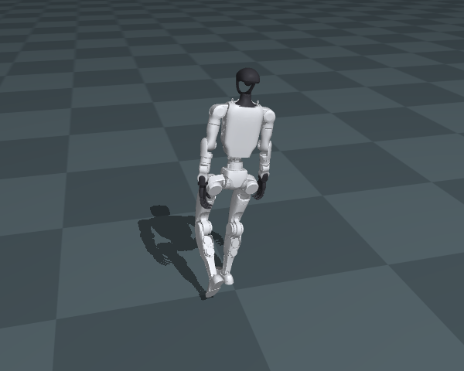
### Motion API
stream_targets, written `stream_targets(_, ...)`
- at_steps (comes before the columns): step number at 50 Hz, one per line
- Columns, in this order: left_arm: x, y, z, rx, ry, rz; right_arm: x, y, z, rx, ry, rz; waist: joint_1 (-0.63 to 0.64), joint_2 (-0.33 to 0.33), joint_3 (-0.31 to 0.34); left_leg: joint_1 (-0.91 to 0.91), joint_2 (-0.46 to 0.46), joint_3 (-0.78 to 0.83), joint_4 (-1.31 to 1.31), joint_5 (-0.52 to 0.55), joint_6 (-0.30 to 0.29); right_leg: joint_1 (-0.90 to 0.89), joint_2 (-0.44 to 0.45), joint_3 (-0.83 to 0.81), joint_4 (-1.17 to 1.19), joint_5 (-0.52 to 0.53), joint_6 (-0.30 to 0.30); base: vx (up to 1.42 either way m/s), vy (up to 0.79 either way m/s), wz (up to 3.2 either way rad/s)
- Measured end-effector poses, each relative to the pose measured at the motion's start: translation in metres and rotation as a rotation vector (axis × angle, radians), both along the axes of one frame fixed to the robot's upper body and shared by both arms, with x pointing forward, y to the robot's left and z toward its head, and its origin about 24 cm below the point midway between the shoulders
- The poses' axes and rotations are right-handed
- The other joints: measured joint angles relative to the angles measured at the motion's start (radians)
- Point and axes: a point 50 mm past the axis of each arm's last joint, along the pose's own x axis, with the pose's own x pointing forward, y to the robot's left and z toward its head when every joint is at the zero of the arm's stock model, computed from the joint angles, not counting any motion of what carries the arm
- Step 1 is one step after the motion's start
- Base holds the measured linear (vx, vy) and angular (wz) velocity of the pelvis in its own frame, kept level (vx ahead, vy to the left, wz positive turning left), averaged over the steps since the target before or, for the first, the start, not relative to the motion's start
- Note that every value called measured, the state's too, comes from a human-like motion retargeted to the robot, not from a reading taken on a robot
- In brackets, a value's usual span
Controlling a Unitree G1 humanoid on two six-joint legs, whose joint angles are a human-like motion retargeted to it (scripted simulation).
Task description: Walk run
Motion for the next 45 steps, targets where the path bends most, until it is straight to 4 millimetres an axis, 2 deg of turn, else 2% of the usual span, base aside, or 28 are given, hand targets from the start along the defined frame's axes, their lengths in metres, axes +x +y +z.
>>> stream_targets(2, -0.044, -0.01, 0.009, 0.039, 0.116, 0.009, 0.041, -0.012, 0.011, -0.073, -0.155, 0.046, 0.052, -0.04, 0.008, -0.095, 0.002, 0.043, -0.08, -0.112, 0.057, 0.058, 0.016, 0.105, -0.031, 0.002, -0.003, 1.0, -0.42, -2.48)
stream_targets(5, -0.09, -0.027, 0.023, 0.005, 0.264, 0.065, 0.094, -0.027, 0.034, -0.17, -0.368, 0.1, 0.121, -0.075, 0.022, -0.177, 0.04, 0.165, -0.375, -0.126, 0.128, 0.11, 0.047, 0.232, -0.045, 0.003, -0.006, 1.02, -0.23, -2.34)
stream_targets(7, -0.11, -0.036, 0.032, -0.044, 0.353, 0.089, 0.118, -0.035, 0.049, -0.215, -0.482, 0.117, 0.203, -0.069, 0.04, -0.194, 0.056, 0.188, -0.602, -0.124, 0.149, 0.171, 0.081, 0.289, -0.064, -0.001, -0.006, 1.1, -0.14, -2.67)
stream_targets(10, -0.128, -0.04, 0.041, -0.087, 0.438, 0.079, 0.139, -0.047, 0.067, -0.264, -0.597, 0.126, 0.296, -0.06, 0.066, -0.227, 0.034, 0.133, -0.854, -0.212, 0.18, 0.27, 0.113, 0.353, -0.078, -0.013, -0.006, 1.0, -0.06, -1.98)
stream_targets(12, -0.133, -0.036, 0.044, -0.075, 0.468, 0.062, 0.136, -0.05, 0.068, -0.276, -0.6, 0.114, 0.328, -0.083, 0.08, -0.254, -0.017, -0.008, -0.96, -0.262, 0.121, 0.335, 0.107, 0.373, -0.067, -0.003, -0.006, 1.28, -0.12, -0.97)
stream_targets(13, -0.135, -0.031, 0.045, -0.06, 0.48, 0.057, 0.131, -0.05, 0.064, -0.276, -0.581, 0.1, 0.322, -0.084, 0.085, -0.253, -0.006, 0.01, -0.981, -0.289, 0.048, 0.37, 0.115, 0.341, -0.062, 0.013, -0.006, 1.24, -0.19, -0.19)
stream_targets(15, -0.131, -0.017, 0.044, -0.02, 0.491, 0.052, 0.111, -0.047, 0.051, -0.263, -0.507, 0.057, 0.316, -0.089, 0.082, -0.258, 0.006, 0.014, -0.935, -0.277, 0.012, 0.421, 0.144, 0.272, -0.047, 0.084, -0.003, 1.39, -0.19, 0.01)
stream_targets(17, -0.12, -0.005, 0.04, 0.017, 0.475, 0.068, 0.078, -0.04, 0.032, -0.226, -0.373, 0.014, 0.348, -0.099, 0.051, -0.254, 0.052, 0.109, -0.845, -0.245, -0.003, 0.434, 0.143, 0.232, 0.003, 0.236, 0.076, 1.42, -0.02, -0.75)
stream_targets(18, -0.115, -0.002, 0.037, 0.034, 0.458, 0.085, 0.056, -0.034, 0.022, -0.193, -0.285, 0.0, 0.371, -0.115, 0.034, -0.248, 0.057, 0.125, -0.815, -0.195, 0.004, 0.433, 0.123, 0.203, 0.041, 0.343, 0.146, 1.34, 0.02, -0.84)
stream_targets(20, -0.095, 0.007, 0.029, 0.064, 0.389, 0.138, 0.011, -0.015, 0.005, -0.102, -0.087, -0.008, 0.346, -0.154, 0.016, -0.262, -0.014, -0.03, -0.71, -0.243, 0.047, 0.389, 0.113, 0.166, 0.205, 0.5, 0.314, 1.26, -0.06, -0.08)
stream_targets(22, -0.058, 0.019, 0.018, 0.077, 0.285, 0.195, -0.024, 0.004, -0.003, -0.017, 0.095, -0.005, 0.297, -0.197, 0.053, -0.237, -0.105, -0.089, -0.613, -0.33, 0.061, 0.277, 0.092, 0.11, 0.552, 0.5, 0.444, 1.34, -0.2, 0.38)
stream_targets(23, -0.041, 0.025, 0.013, 0.082, 0.244, 0.211, -0.037, 0.011, -0.005, 0.016, 0.162, -0.006, 0.293, -0.203, 0.061, -0.214, -0.086, -0.024, -0.588, -0.359, 0.067, 0.24, 0.086, 0.09, 0.652, 0.5, 0.478, 1.16, -0.21, -0.17)
stream_targets(24, -0.017, 0.031, 0.009, 0.093, 0.187, 0.233, -0.055, 0.022, -0.006, 0.067, 0.234, 0.007, 0.291, -0.164, 0.049, -0.17, -0.012, 0.02, -0.608, -0.372, 0.07, 0.198, 0.125, 0.052, 0.659, 0.5, 0.45, 1.0, -0.18, -0.67)
stream_targets(25, 0.009, 0.038, 0.005, 0.105, 0.121, 0.258, -0.074, 0.036, -0.006, 0.129, 0.308, 0.025, 0.29, -0.101, 0.027, -0.116, 0.088, 0.052, -0.652, -0.378, 0.07, 0.155, 0.186, 0.006, 0.619, 0.5, 0.391, 0.95, -0.15, -0.68)
stream_targets(27, 0.062, 0.045, 0.001, 0.118, -0.038, 0.273, -0.105, 0.052, -0.003, 0.222, 0.404, 0.074, 0.253, -0.057, 0.026, -0.029, 0.095, 0.036, -0.703, -0.393, 0.074, 0.053, 0.169, -0.079, 0.648, 0.394, 0.303, 0.99, -0.13, 0.01)
stream_targets(30, 0.142, 0.054, 0.007, 0.115, -0.307, 0.239, -0.141, 0.069, 0.005, 0.314, 0.483, 0.15, 0.146, -0.004, 0.039, 0.082, 0.103, 0.015, -0.789, -0.384, 0.063, -0.09, 0.17, -0.079, 0.605, 0.255, 0.333, 0.9, -0.13, 0.92)
stream_targets(33, 0.212, 0.064, 0.029, 0.088, -0.561, 0.176, -0.171, 0.076, 0.013, 0.357, 0.548, 0.265, 0.069, 0.014, 0.04, 0.185, 0.075, 0.024, -0.86, -0.407, 0.067, -0.2, 0.078, -0.076, 0.419, 0.164, 0.321, 0.92, -0.15, 0.27)
stream_targets(37, 0.286, 0.087, 0.076, 0.095, -0.836, 0.052, -0.202, 0.075, 0.023, 0.345, 0.65, 0.338, 0.007, 0.006, 0.061, 0.333, 0.023, 0.062, -0.914, -0.473, 0.059, -0.27, -0.103, -0.162, 0.075, 0.146, 0.257, 0.96, -0.25, -0.23)
stream_targets(38, 0.3, 0.093, 0.088, 0.11, -0.891, 0.024, -0.206, 0.074, 0.024, 0.336, 0.674, 0.333, -0.005, 0.007, 0.067, 0.364, 0.02, 0.068, -0.919, -0.489, 0.048, -0.292, -0.128, -0.172, -0.003, 0.126, 0.24, 0.86, -0.29, -0.4)
stream_targets(40, 0.317, 0.103, 0.107, 0.153, -0.976, -0.015, -0.211, 0.074, 0.026, 0.324, 0.716, 0.291, -0.002, 0.025, 0.063, 0.408, 0.033, 0.099, -0.923, -0.51, 0.017, -0.325, -0.121, -0.156, -0.174, 0.113, 0.204, 0.85, -0.3, -0.8)
stream_targets(41, 0.321, 0.105, 0.111, 0.178, -1.002, -0.016, -0.213, 0.074, 0.027, 0.328, 0.723, 0.25, 0.011, 0.029, 0.055, 0.426, 0.032, 0.118, -0.919, -0.501, 0.0, -0.33, -0.108, -0.155, -0.22, 0.082, 0.219, 1.07, -0.4, -0.98)
stream_targets(42, 0.322, 0.107, 0.113, 0.201, -1.025, -0.012, -0.214, 0.075, 0.027, 0.335, 0.727, 0.206, 0.019, 0.035, 0.046, 0.444, 0.033, 0.129, -0.911, -0.485, -0.019, -0.332, -0.099, -0.166, -0.244, 0.068, 0.216, 1.14, -0.43, -0.7)
stream_targets(43, 0.322, 0.108, 0.113, 0.22, -1.04, 0.001, -0.213, 0.077, 0.027, 0.348, 0.722, 0.155, 0.015, 0.045, 0.038, 0.458, 0.038, 0.124, -0.894, -0.454, -0.043, -0.326, -0.099, -0.198, -0.226, 0.09, 0.175, 1.11, -0.4, -0.26)
stream_targets(45, 0.313, 0.102, 0.103, 0.236, -1.044, 0.041, -0.21, 0.079, 0.026, 0.378, 0.699, 0.043, 0.001, 0.066, 0.011, 0.471, 0.052, 0.093, -0.852, -0.336, -0.111, -0.329, -0.109, -0.285, -0.126, 0.088, 0.141, 1.31, -0.5, 0.25)
